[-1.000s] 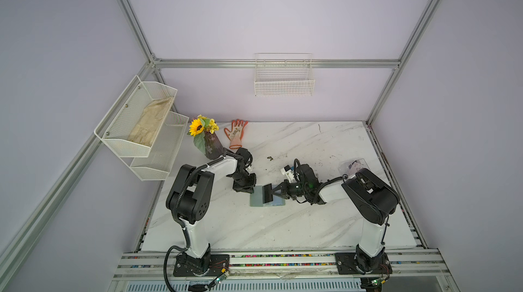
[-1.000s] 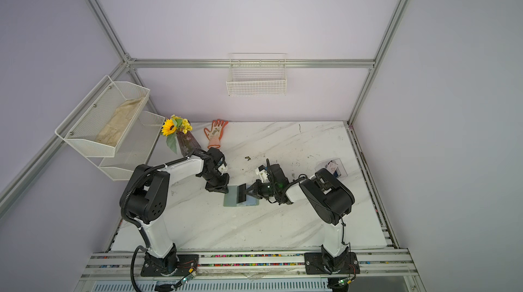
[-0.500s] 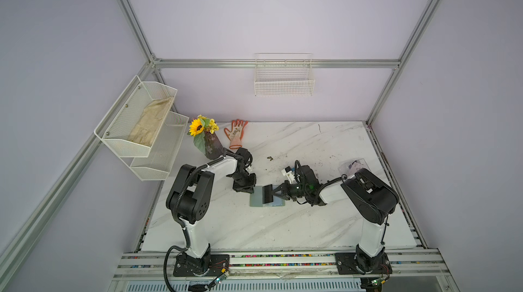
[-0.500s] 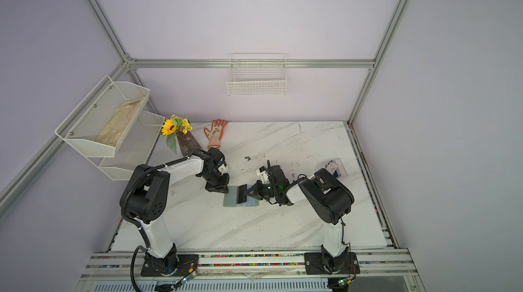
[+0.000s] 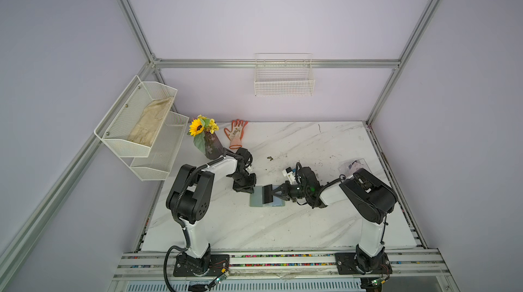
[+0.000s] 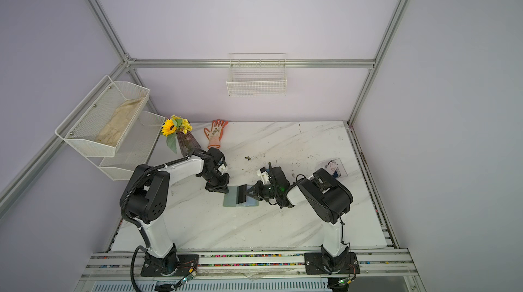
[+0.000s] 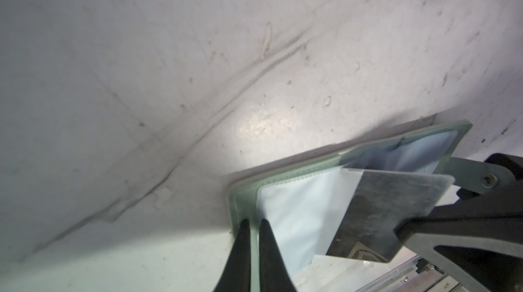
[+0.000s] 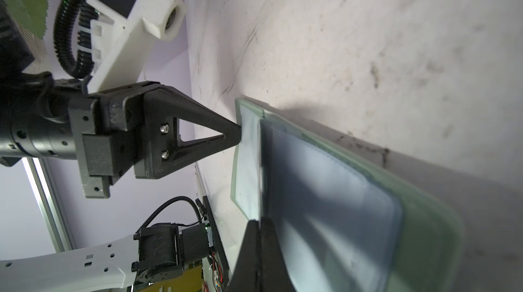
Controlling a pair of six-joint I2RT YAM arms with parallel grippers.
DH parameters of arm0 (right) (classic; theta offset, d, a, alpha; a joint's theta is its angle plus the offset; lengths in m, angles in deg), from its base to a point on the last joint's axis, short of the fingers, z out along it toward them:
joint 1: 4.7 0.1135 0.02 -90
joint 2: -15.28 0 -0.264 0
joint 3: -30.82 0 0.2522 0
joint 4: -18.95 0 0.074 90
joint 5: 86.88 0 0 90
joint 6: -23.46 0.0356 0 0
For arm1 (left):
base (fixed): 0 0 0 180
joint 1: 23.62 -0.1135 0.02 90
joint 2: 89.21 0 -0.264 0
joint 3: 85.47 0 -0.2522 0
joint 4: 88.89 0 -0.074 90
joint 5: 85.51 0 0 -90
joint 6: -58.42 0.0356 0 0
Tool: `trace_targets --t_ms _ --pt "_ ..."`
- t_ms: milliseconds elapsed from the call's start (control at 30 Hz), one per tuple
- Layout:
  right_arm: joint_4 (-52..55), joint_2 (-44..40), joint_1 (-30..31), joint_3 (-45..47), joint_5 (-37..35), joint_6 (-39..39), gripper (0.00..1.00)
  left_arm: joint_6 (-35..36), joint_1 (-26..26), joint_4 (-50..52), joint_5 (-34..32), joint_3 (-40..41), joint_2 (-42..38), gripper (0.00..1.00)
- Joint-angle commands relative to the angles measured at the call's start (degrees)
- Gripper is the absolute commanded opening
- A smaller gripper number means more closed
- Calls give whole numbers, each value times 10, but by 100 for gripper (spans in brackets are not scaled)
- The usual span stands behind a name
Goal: Insert credit cards into a card holder
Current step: Insert the credit card into the card holder.
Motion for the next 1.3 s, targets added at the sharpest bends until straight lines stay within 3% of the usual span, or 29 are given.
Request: trace_targets --t_ms 0,500,633,1267 --pt "-64 14 5 14 10 36 0 2 4 -11 -12 25 17 10" --pt "29 7 9 -4 -8 -2 0 2 4 -11 -12 26 15 10" --pt "87 5 22 -26 -26 -24 0 1 4 -11 -13 28 12 10" --pt "174 47 72 -98 -65 -43 0 5 4 -12 -11 31 10 10"
